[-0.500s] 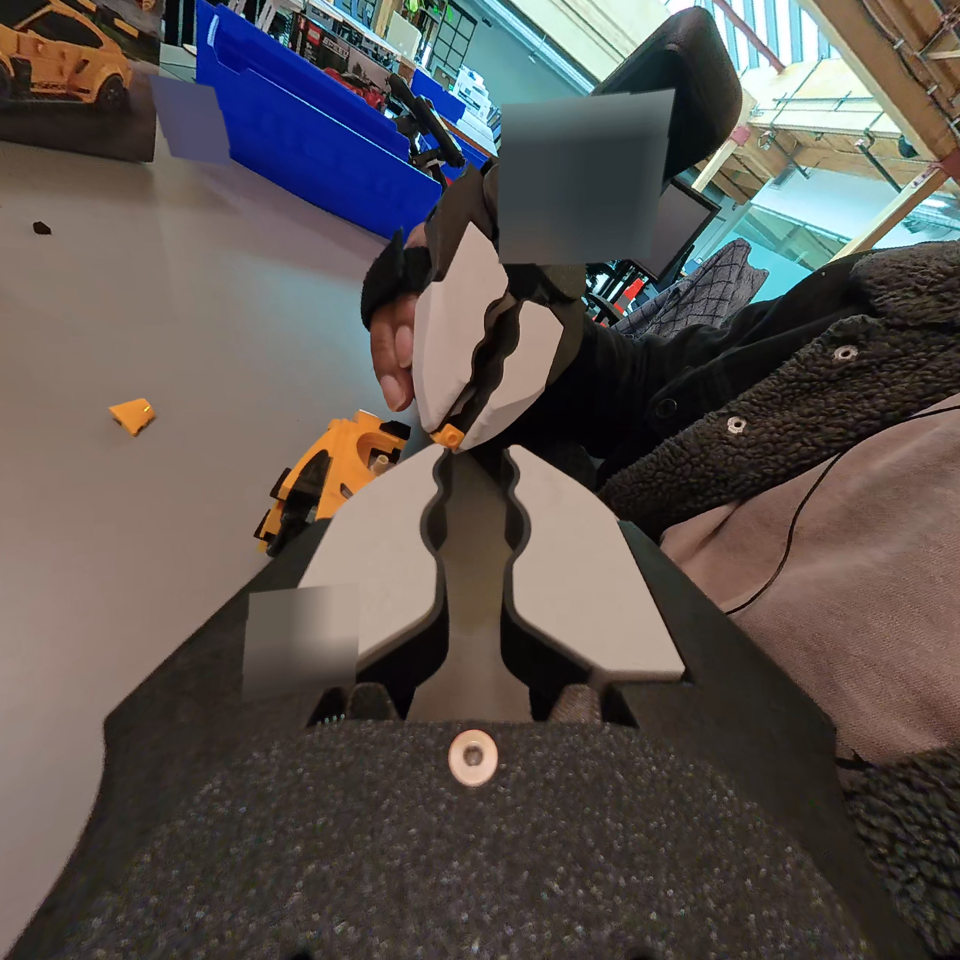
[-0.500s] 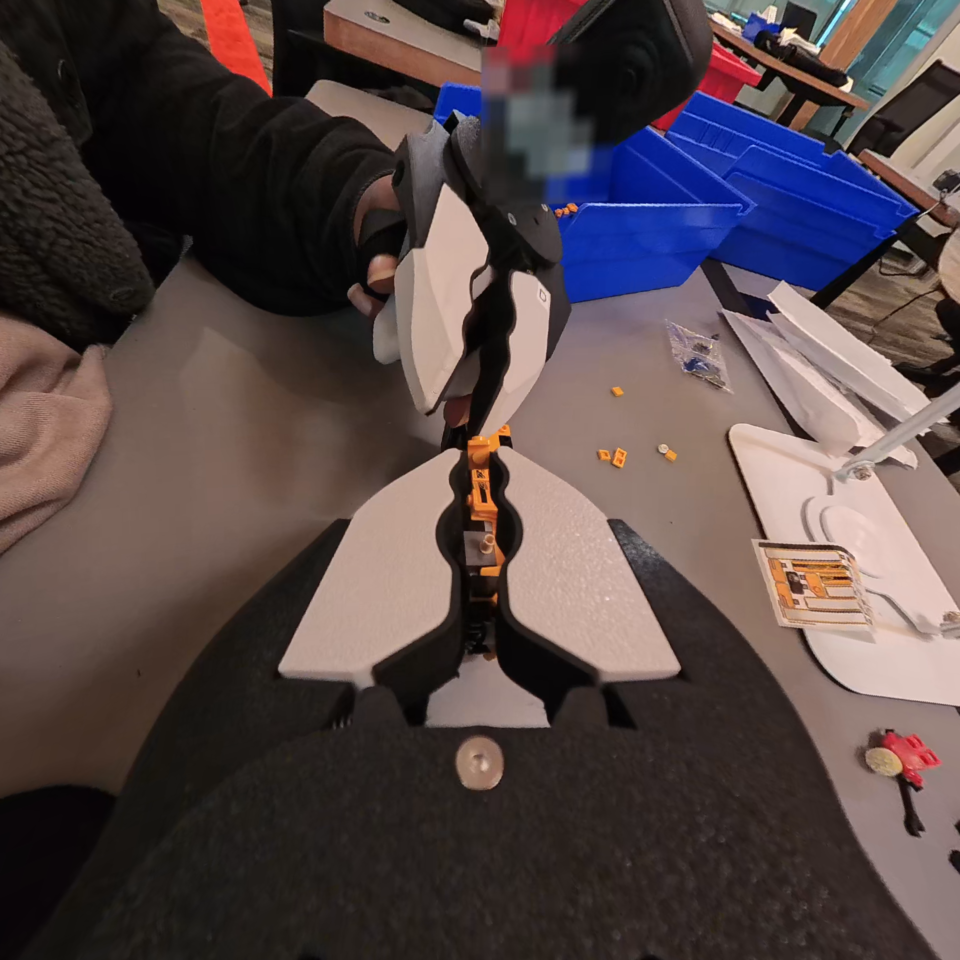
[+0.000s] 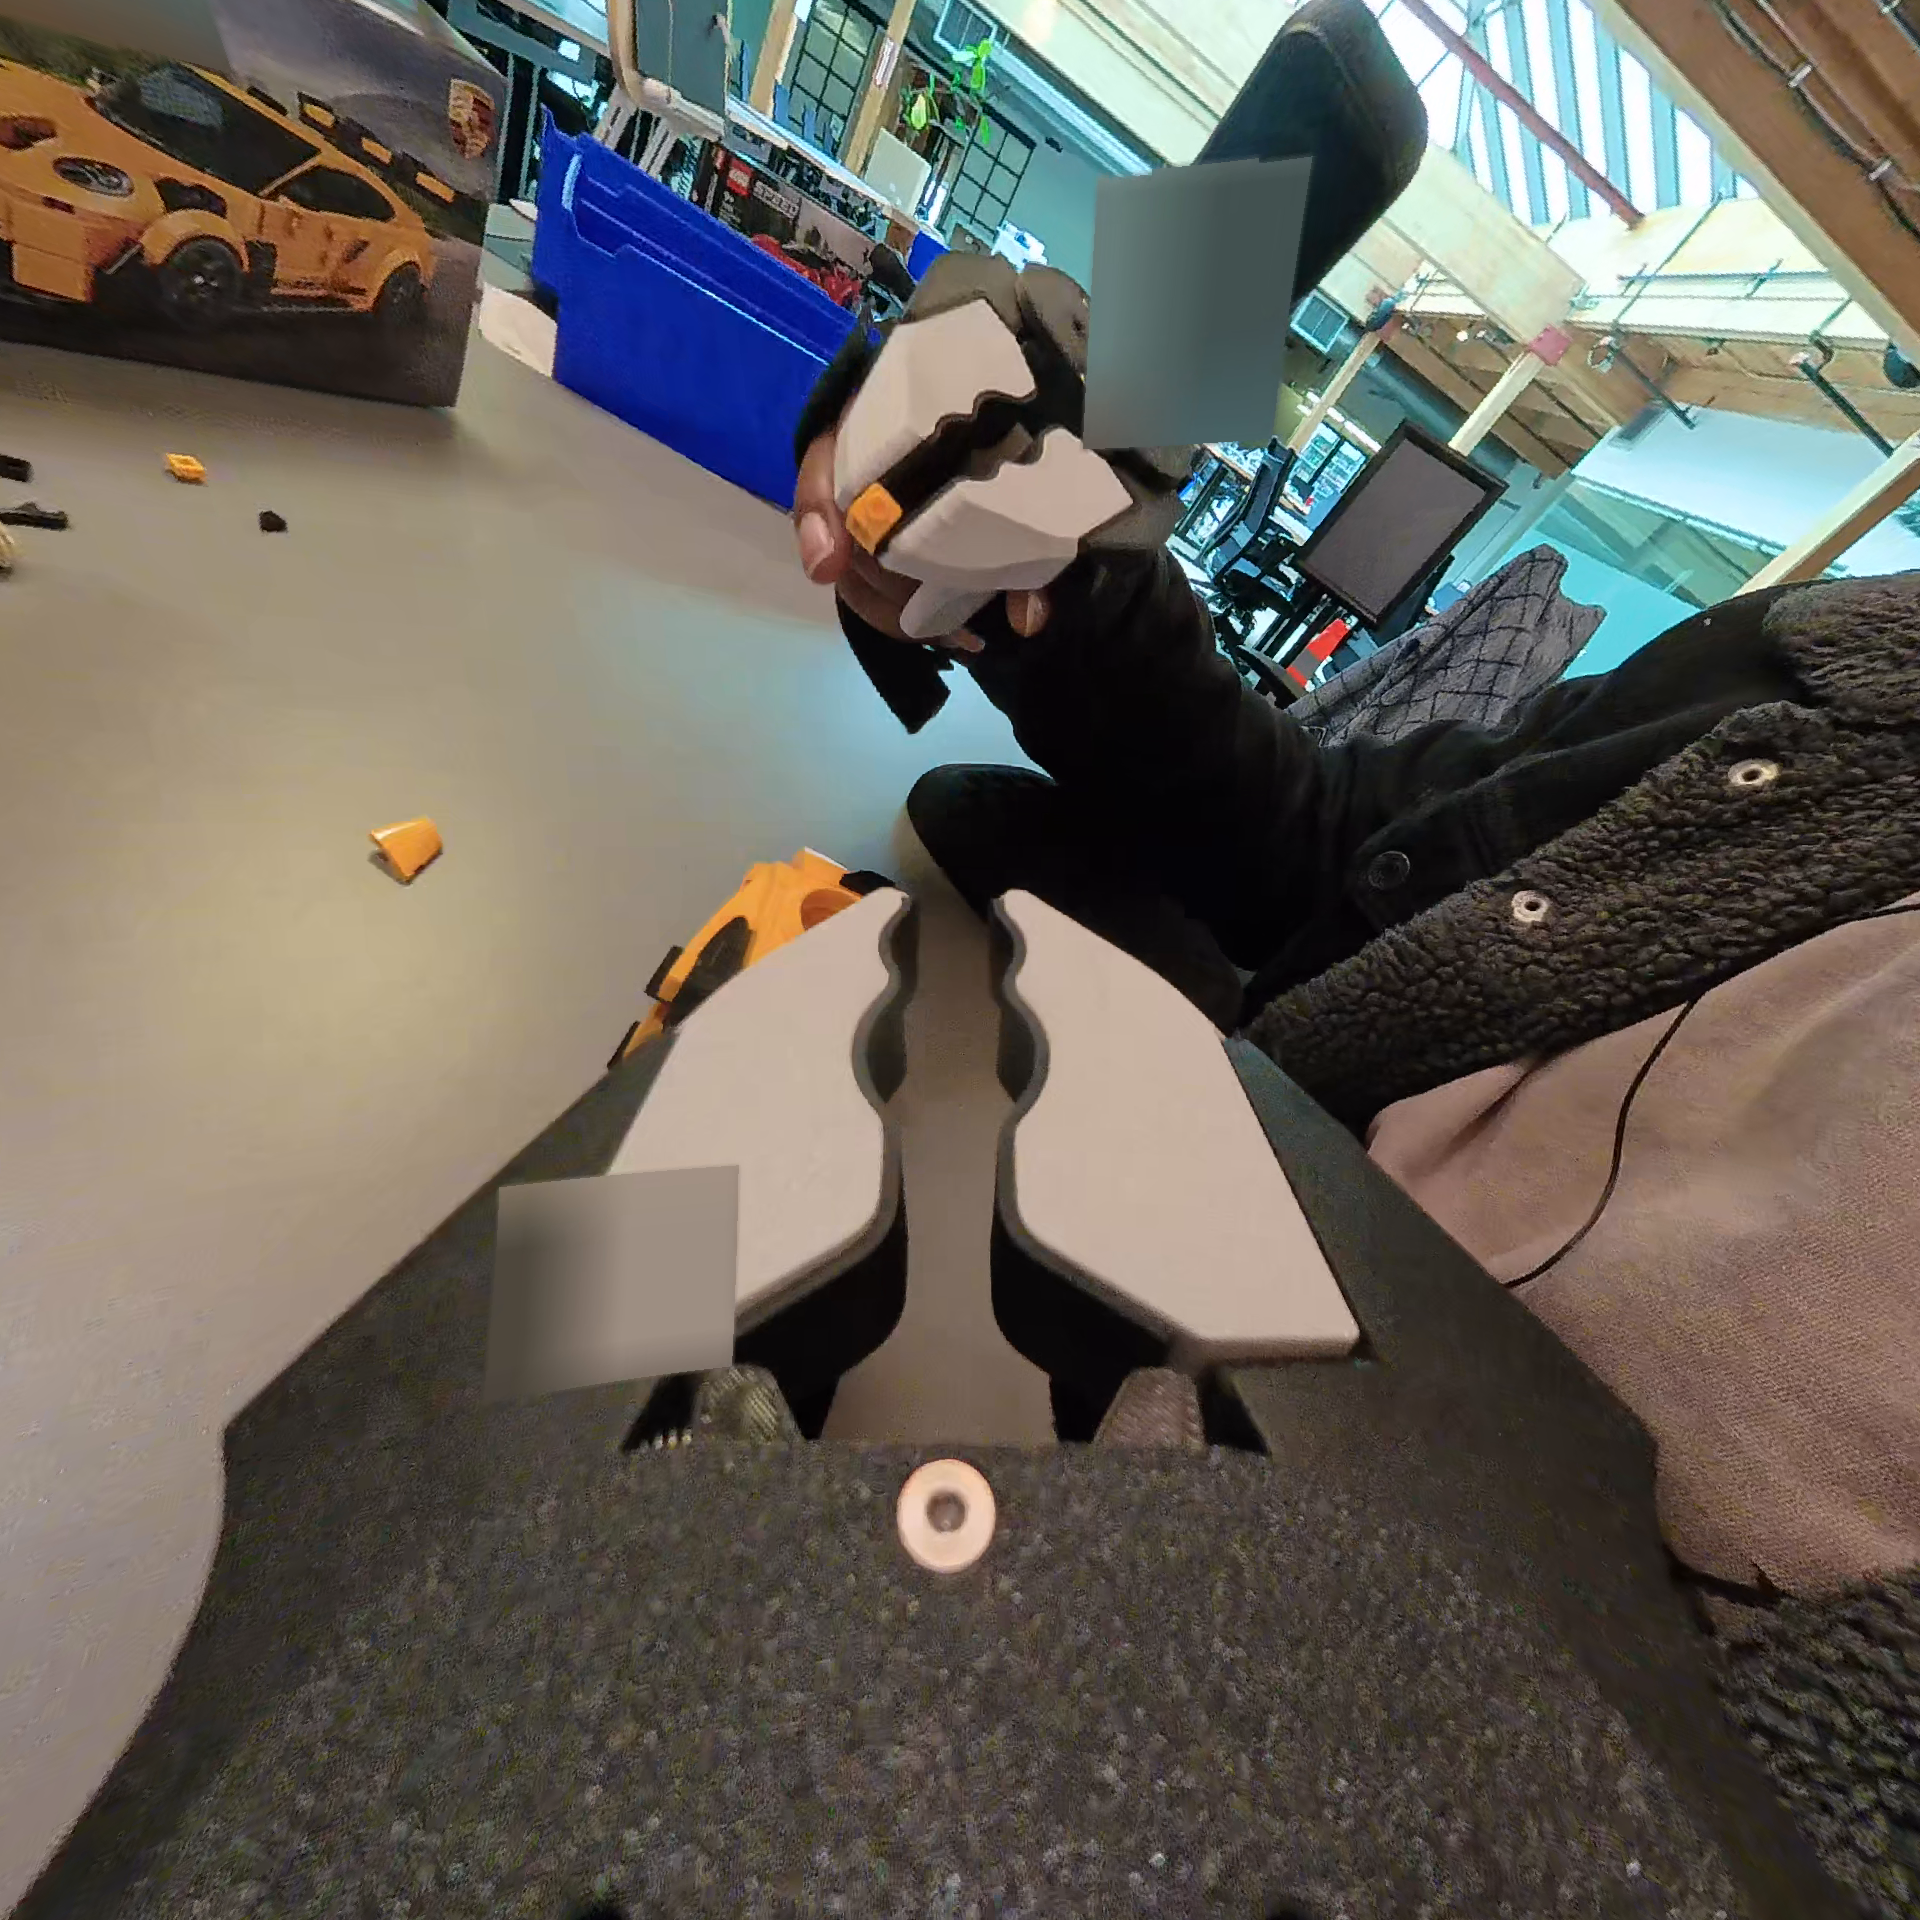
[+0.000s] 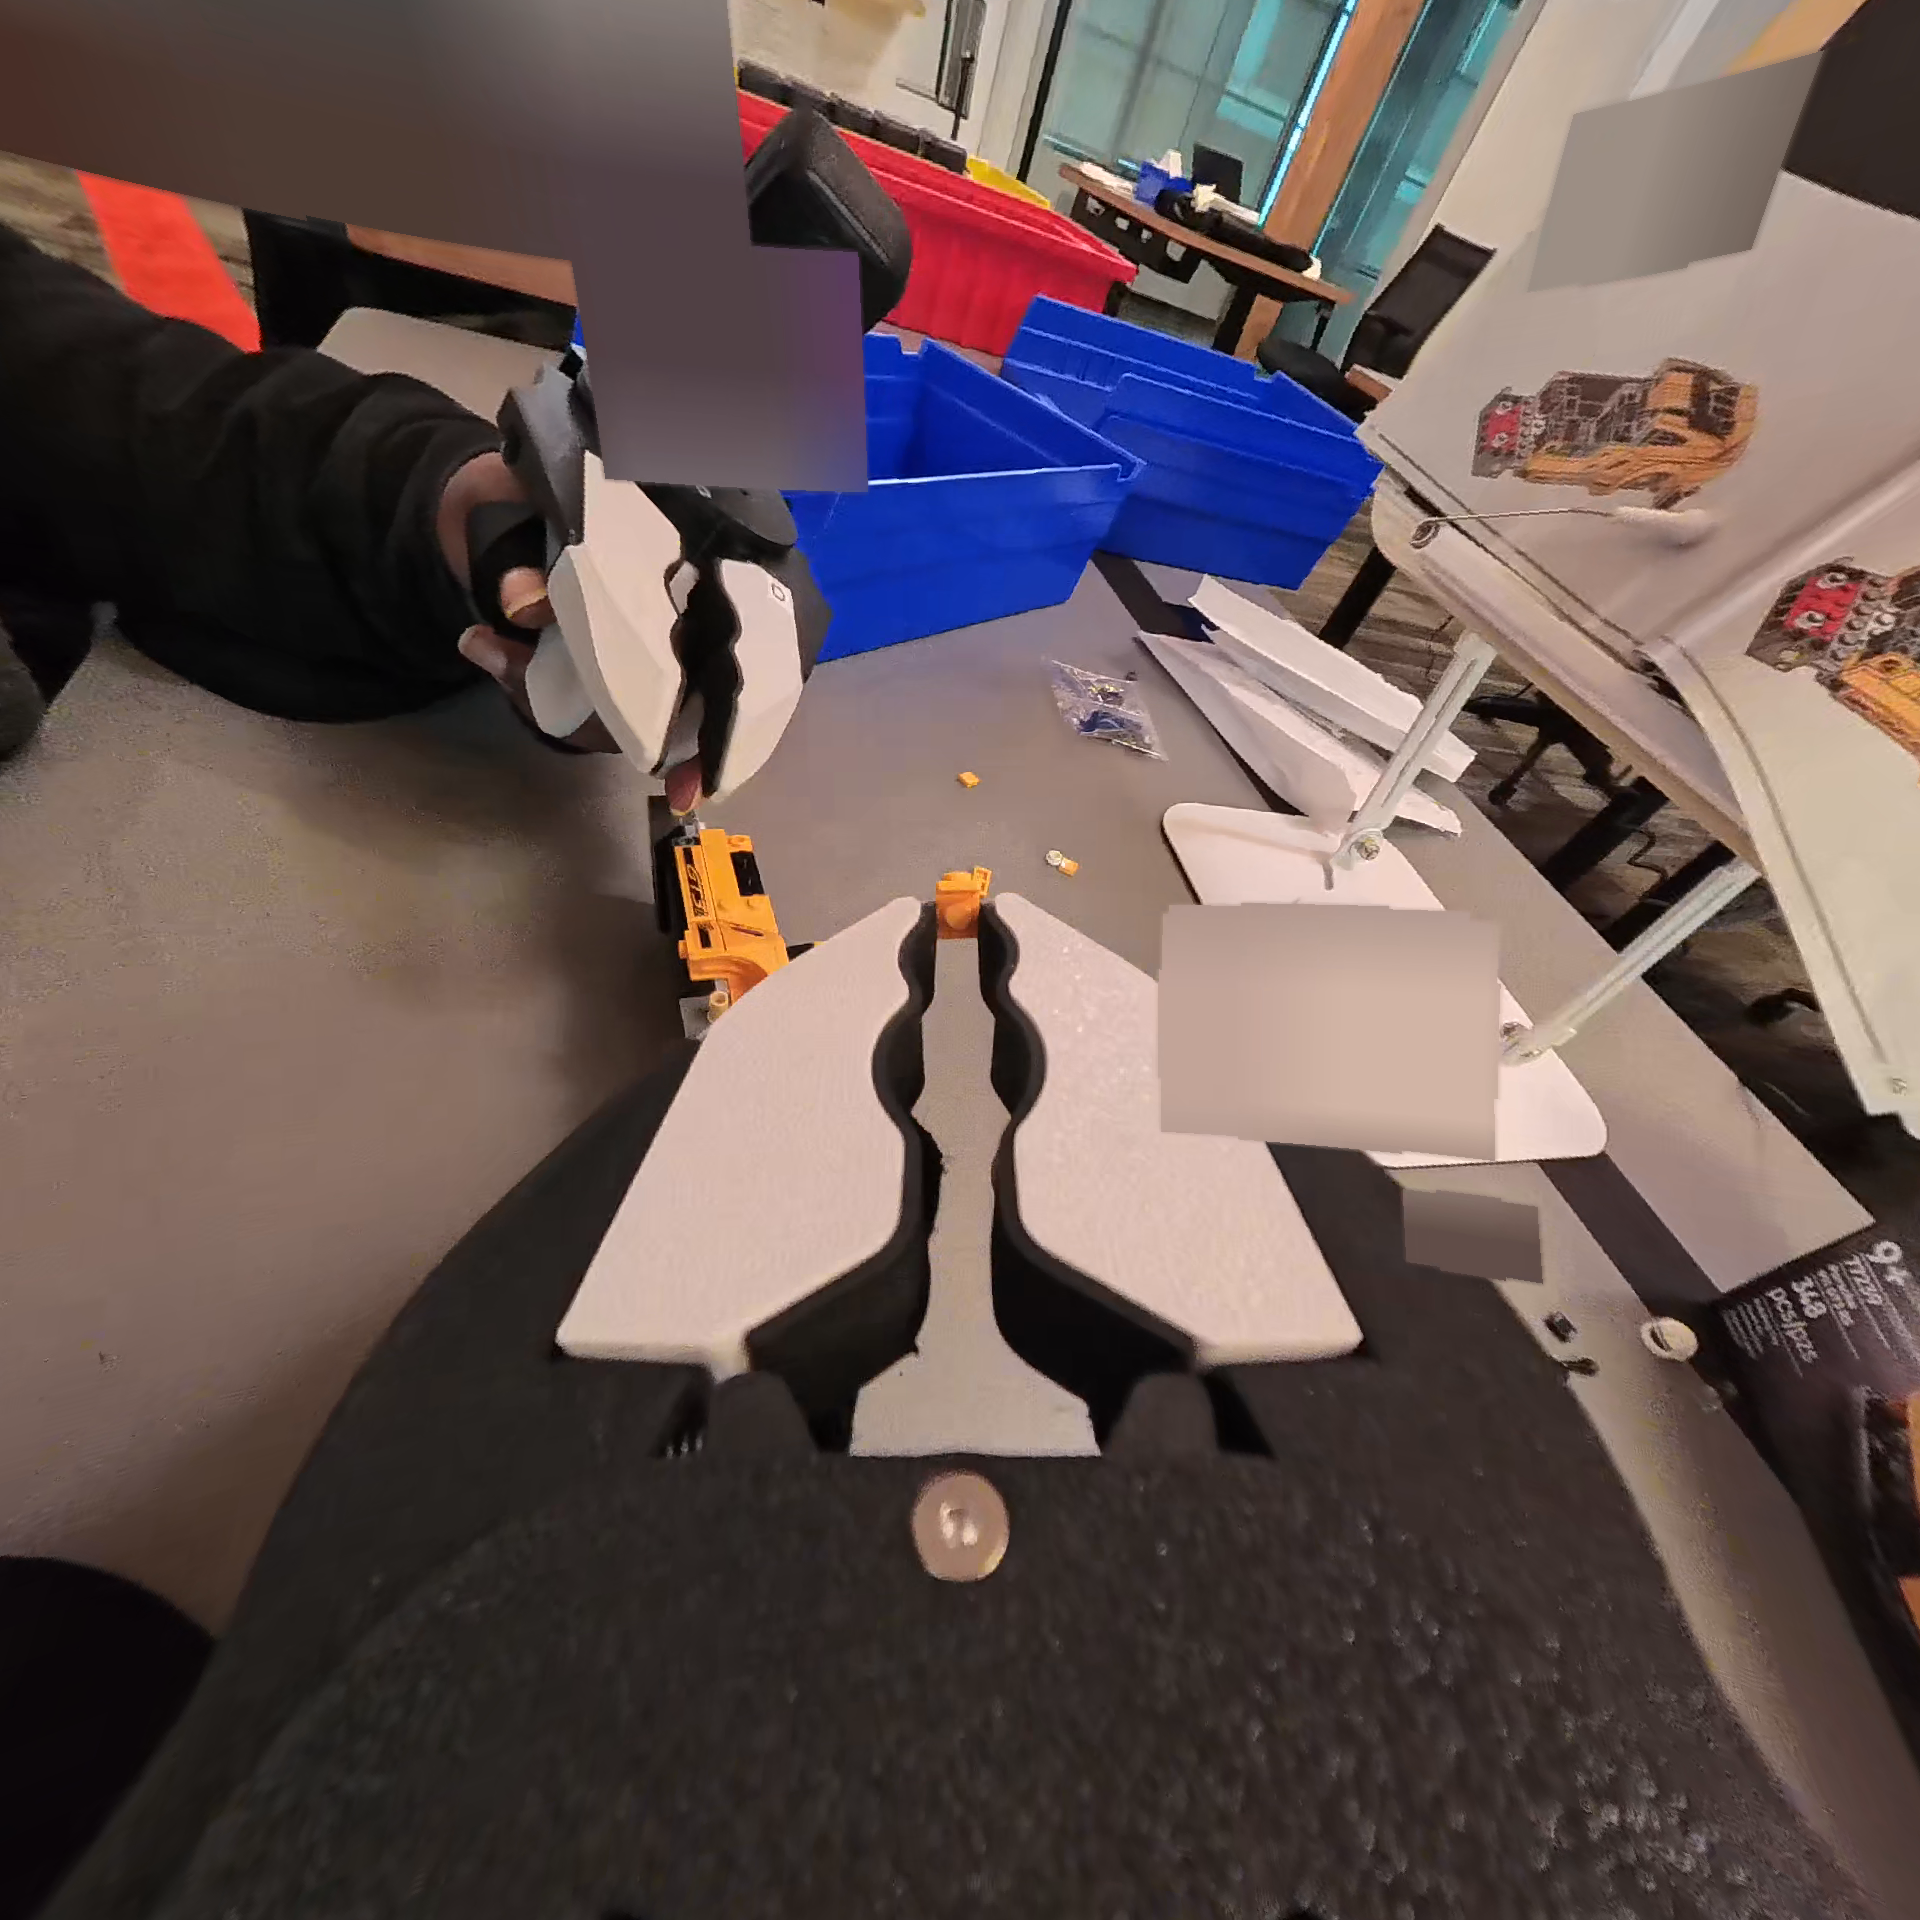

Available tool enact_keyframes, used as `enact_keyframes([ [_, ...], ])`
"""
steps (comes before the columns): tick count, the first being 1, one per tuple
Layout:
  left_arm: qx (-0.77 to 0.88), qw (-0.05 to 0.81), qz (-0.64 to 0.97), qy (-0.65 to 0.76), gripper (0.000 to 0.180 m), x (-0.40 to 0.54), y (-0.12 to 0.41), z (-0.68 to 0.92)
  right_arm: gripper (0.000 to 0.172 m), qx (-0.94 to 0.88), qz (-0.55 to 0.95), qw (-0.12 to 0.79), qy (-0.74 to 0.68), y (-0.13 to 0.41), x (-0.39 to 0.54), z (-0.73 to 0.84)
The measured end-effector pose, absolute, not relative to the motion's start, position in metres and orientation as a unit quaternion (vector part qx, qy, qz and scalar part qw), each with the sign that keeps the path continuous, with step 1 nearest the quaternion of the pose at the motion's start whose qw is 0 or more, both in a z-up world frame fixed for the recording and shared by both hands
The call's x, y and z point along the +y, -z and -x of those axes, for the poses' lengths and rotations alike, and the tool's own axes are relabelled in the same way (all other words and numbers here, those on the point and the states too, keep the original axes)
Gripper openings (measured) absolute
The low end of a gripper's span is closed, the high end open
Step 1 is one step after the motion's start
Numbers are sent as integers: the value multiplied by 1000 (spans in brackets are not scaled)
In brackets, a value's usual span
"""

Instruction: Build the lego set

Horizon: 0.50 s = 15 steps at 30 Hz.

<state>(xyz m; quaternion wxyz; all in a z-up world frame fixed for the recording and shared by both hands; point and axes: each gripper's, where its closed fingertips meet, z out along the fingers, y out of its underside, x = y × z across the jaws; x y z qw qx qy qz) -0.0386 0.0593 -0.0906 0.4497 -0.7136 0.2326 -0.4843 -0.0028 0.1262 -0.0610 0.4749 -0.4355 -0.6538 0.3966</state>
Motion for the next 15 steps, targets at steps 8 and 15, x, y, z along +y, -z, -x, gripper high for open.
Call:
enact_keyframes([
  [8,213,445,701,515,14,56,83,30,7,-706,398,435,-393,79,91,14],
  [15,190,436,713,514,18,60,88,23,7,-737,369,419,-380,90,65,25],
])
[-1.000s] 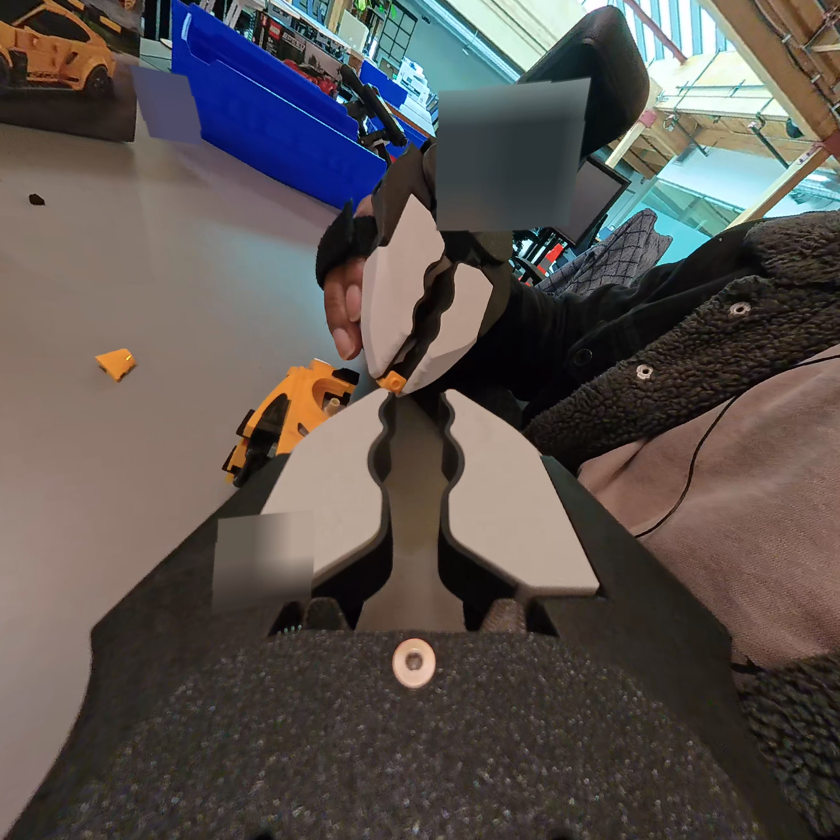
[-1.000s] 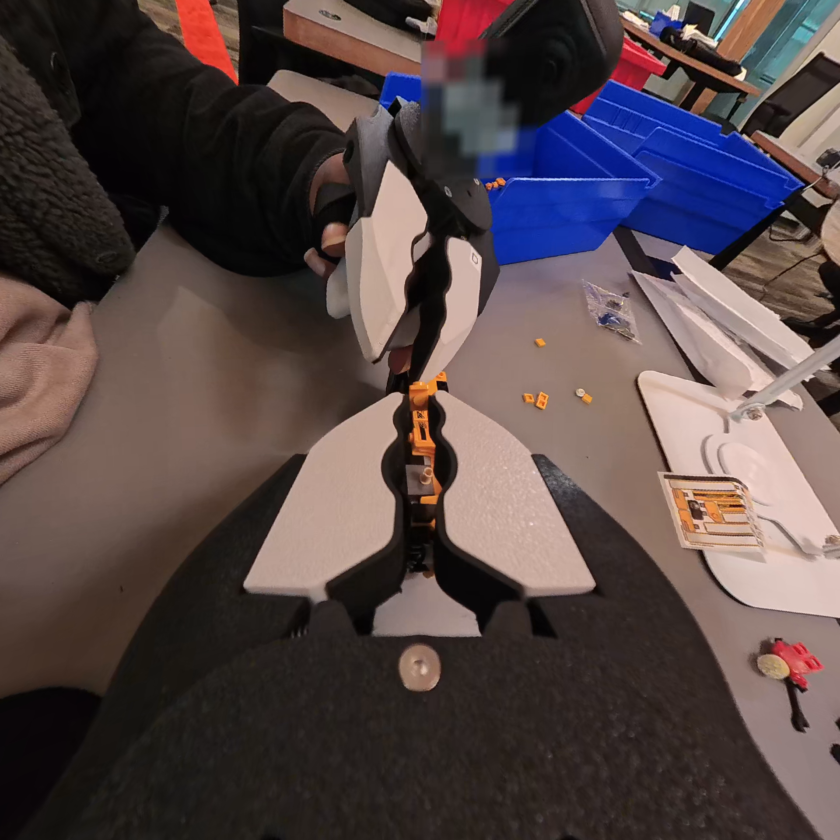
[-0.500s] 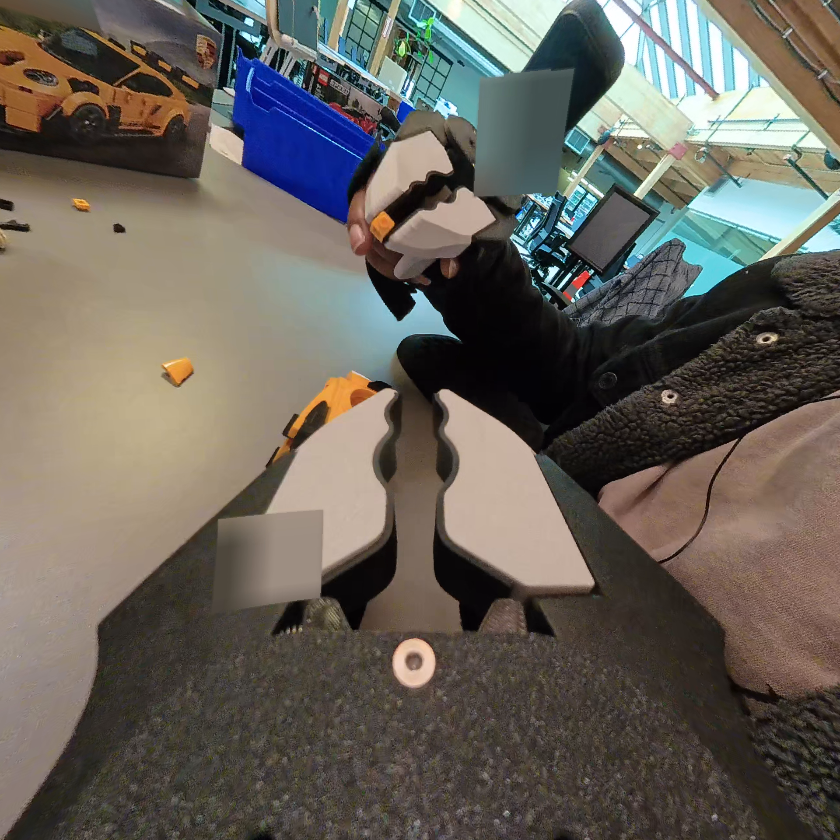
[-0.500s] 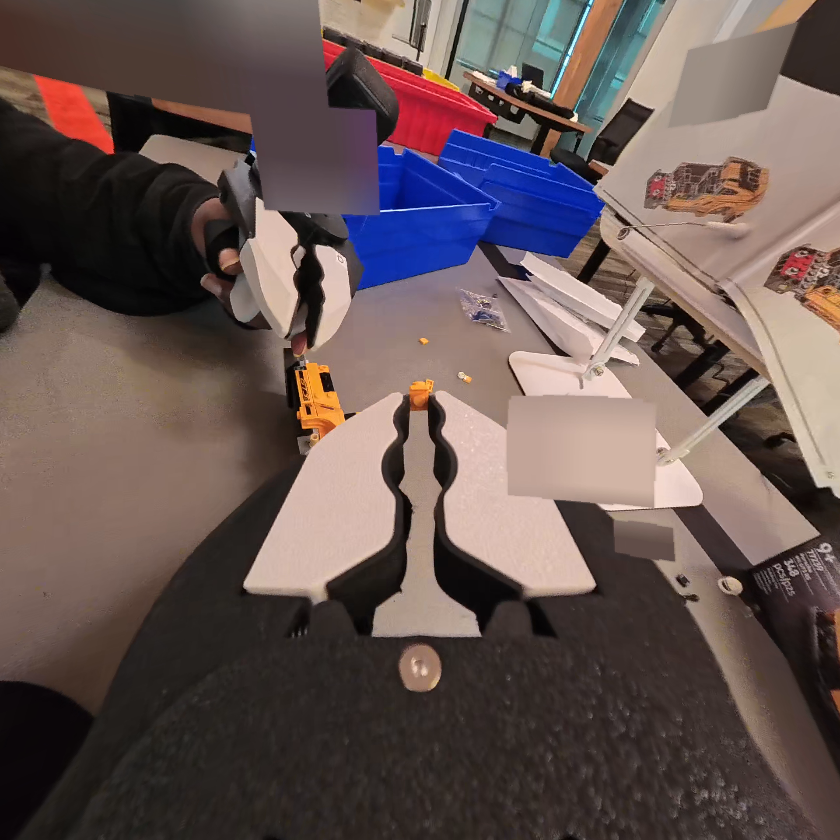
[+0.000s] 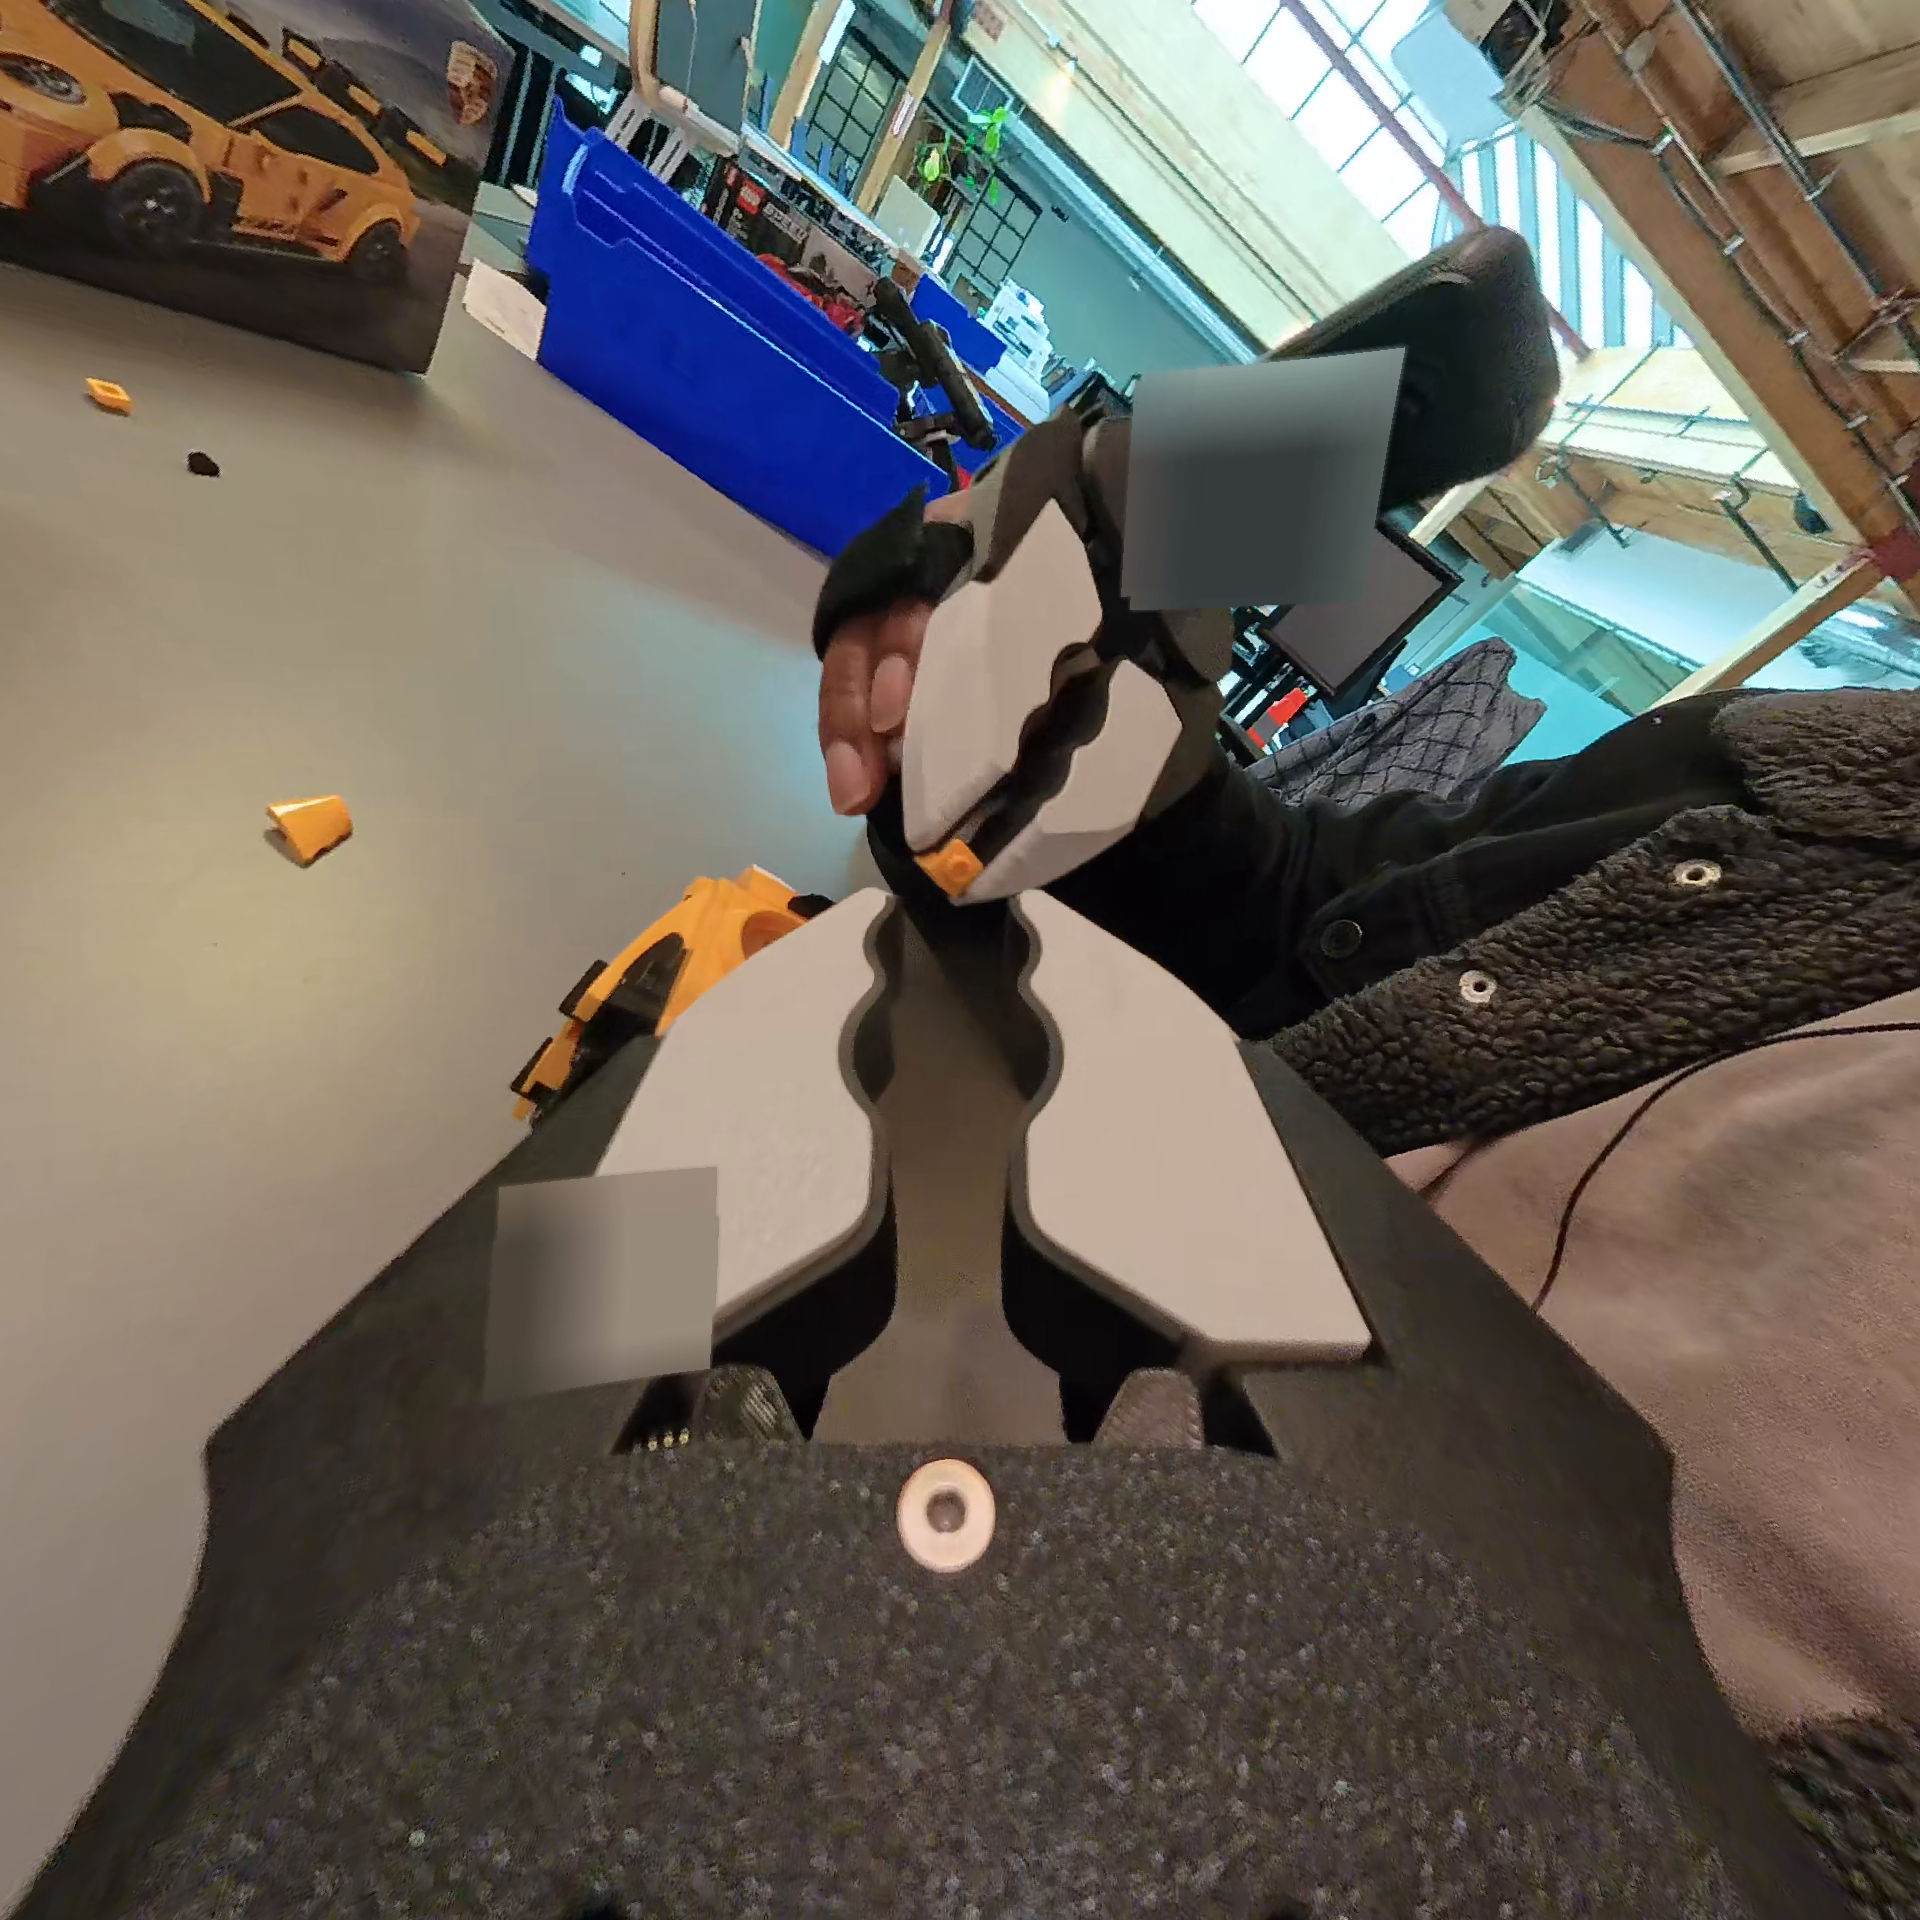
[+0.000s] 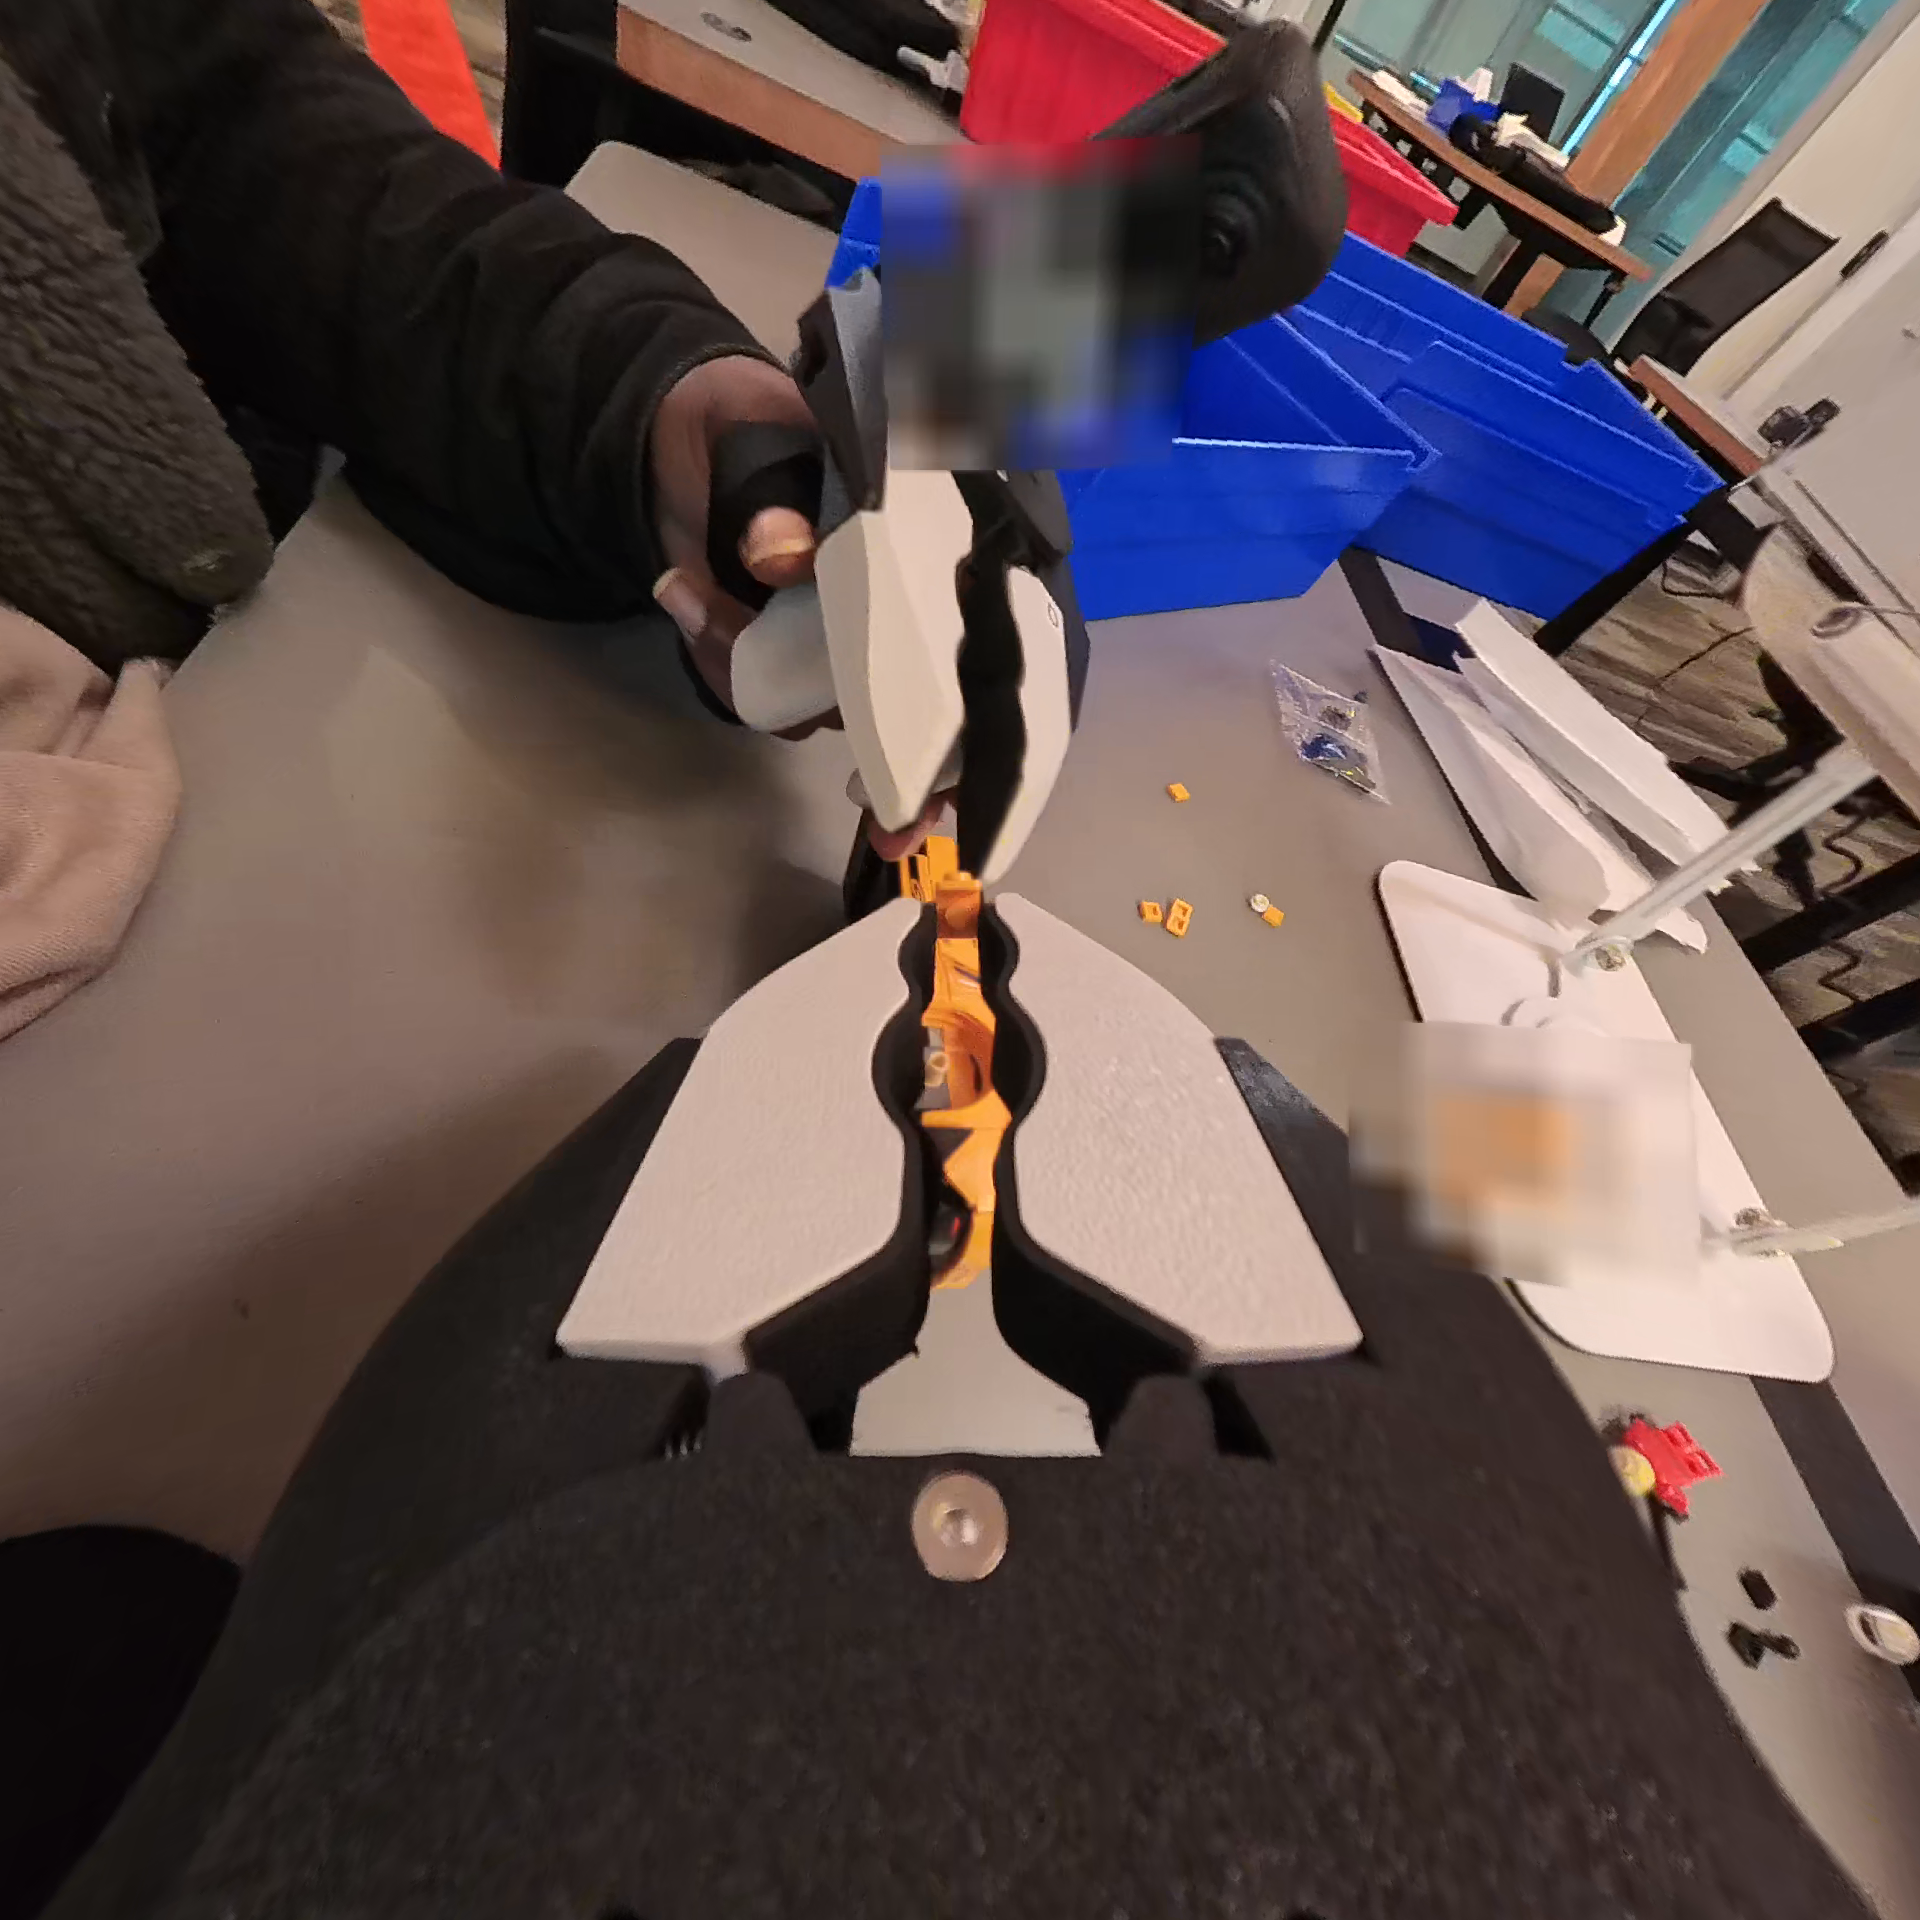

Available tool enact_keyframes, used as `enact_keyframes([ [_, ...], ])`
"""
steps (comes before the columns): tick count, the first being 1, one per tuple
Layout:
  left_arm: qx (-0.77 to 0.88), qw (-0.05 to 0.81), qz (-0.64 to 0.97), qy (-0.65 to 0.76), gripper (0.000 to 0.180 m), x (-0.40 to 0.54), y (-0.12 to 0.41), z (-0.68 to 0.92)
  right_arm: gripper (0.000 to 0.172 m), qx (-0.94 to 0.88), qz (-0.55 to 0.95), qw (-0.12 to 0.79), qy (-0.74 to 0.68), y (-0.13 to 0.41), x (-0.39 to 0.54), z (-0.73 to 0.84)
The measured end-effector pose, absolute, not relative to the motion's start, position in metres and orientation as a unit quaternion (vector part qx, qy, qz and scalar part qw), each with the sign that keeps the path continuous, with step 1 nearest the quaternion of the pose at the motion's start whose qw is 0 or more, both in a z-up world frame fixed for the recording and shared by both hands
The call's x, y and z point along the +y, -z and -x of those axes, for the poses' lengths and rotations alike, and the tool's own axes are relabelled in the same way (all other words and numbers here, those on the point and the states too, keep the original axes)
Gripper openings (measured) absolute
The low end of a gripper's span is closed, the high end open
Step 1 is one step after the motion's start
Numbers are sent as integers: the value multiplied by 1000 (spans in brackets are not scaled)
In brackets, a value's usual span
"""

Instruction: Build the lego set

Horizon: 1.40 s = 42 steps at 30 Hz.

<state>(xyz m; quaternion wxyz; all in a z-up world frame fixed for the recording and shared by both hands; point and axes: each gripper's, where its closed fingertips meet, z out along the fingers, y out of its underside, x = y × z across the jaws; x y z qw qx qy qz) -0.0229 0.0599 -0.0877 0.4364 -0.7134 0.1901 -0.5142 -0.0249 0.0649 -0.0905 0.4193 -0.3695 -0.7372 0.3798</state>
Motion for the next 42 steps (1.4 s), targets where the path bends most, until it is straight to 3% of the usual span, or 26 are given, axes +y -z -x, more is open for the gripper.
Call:
enact_keyframes([
  [28,198,431,711,519,11,55,82,23,7,-763,285,528,-243,86,51,39],
  [42,197,441,709,513,8,57,79,29,8,-744,302,538,-257,83,55,42],
])
